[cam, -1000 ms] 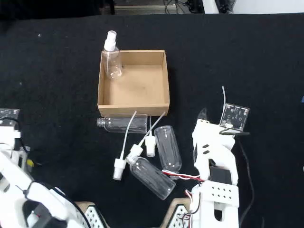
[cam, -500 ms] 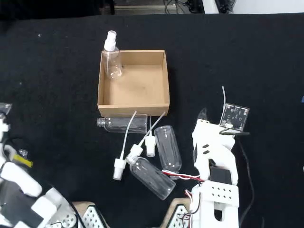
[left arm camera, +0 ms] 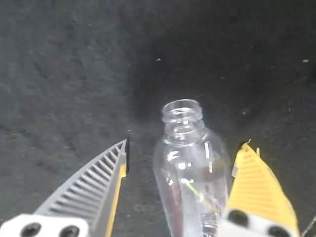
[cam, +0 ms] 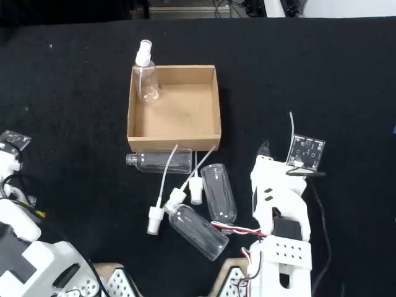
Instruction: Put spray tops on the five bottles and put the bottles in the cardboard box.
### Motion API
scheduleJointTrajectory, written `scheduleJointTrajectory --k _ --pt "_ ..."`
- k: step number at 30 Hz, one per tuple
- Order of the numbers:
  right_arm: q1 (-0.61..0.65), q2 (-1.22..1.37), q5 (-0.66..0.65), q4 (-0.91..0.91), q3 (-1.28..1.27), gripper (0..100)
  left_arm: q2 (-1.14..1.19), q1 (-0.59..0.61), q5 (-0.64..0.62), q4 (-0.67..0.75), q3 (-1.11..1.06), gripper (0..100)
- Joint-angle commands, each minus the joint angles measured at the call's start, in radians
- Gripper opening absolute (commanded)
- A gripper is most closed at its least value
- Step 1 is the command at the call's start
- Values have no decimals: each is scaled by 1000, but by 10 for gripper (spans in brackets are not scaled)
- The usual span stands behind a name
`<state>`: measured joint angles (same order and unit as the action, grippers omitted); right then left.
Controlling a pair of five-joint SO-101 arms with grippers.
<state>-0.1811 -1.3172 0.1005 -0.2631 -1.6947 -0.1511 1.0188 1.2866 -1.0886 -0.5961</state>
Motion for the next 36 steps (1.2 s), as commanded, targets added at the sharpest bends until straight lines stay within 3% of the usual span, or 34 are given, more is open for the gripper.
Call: scheduleJointTrajectory --k 1,5,14,23,32,36 --pt "-9 -22 0 11 -1 215 -8 19 17 37 -22 321" --pt "-9 -22 0 11 -1 215 -9 31 87 31 -30 321" --pt "-9 -22 0 11 -1 215 -5 47 94 32 -30 316" --pt "-9 -22 0 11 -1 215 -9 38 91 -91 -27 30" --pt "-9 -22 0 11 -1 215 -8 21 83 -178 116 60" --pt "-9 -22 0 11 -1 215 -8 -24 6 -187 173 149"
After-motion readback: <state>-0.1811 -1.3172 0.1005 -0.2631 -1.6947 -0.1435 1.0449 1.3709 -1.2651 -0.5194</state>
